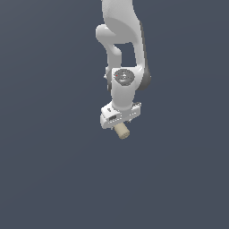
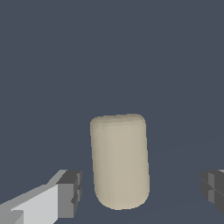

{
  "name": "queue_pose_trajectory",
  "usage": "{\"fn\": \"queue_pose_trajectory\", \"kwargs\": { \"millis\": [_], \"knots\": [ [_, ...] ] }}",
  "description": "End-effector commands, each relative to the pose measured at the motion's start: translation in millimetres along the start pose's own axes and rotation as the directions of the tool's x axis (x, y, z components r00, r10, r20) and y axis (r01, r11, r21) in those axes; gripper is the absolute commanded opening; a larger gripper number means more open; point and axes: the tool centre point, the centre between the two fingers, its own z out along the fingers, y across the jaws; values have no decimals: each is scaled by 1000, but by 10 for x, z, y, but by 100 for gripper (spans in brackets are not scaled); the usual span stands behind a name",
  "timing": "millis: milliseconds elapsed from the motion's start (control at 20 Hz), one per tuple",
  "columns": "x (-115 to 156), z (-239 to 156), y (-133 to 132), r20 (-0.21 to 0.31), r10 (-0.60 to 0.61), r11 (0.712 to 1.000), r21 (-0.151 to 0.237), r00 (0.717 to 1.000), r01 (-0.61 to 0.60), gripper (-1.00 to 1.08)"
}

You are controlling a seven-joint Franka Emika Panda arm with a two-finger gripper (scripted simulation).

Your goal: Pick up the object and move it to a goal position.

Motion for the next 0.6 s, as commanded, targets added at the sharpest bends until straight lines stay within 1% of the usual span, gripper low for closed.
{"fn": "queue_pose_trajectory", "kwargs": {
  "millis": [0,250,550],
  "knots": [
    [-17,56,-56,-3,-38,999,1,999,38,100],
    [-34,107,-108,-5,-70,998,1,998,70,100],
    [-34,156,-105,-4,-67,998,2,998,67,100]
  ]
}}
